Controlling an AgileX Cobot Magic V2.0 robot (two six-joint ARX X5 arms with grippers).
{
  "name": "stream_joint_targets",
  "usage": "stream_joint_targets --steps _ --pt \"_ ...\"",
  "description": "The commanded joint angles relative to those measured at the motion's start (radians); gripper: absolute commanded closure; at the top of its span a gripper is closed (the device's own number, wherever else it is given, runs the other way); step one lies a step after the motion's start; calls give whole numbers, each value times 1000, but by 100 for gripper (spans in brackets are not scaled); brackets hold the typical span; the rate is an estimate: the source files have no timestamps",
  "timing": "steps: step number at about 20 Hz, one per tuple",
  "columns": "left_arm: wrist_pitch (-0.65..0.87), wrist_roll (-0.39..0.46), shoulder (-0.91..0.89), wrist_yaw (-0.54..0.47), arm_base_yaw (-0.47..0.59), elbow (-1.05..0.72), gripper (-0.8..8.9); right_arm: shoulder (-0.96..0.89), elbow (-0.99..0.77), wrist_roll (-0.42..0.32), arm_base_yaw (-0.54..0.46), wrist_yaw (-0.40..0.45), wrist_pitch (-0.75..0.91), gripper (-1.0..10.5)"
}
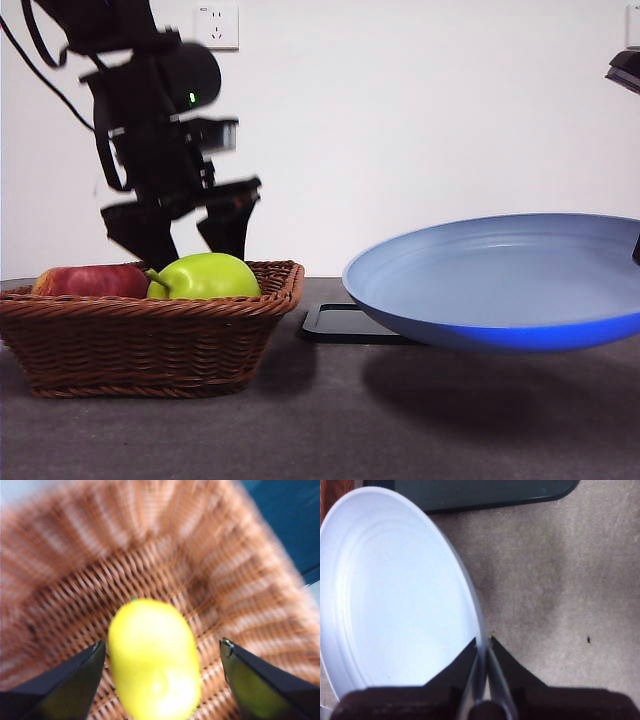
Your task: Take the lemon from the basket,put the lemon in the plate,hand out the plate
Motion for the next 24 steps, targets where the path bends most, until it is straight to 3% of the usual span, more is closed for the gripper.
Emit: stream_joint_targets --steps 1,4,7,13,17,18,19,22,24 --pt "1 13 55 -2 -11 18 416 4 9 -7 3 -1 12 943" --pt "11 16 68 -3 -12 18 421 4 9 -7 3 -1 12 943" --pt "4 16 68 -3 -10 19 596 4 9 -7 3 -1 13 943" --pt "-173 16 -31 16 -8 198 611 5 9 -7 3 -3 18 943" --pt "-209 -15 -135 275 -113 293 611 11 9 15 3 -15 18 943" --pt "-219 -13 -144 285 -253 293 611 40 9 20 3 -85 27 943" --pt "-216 -6 -142 273 -318 293 611 56 9 20 3 -106 28 943" --pt "-174 23 -117 46 -509 293 609 99 9 19 1 -135 36 943" --pt "-163 31 -93 -44 -587 293 609 101 9 19 1 -136 44 943"
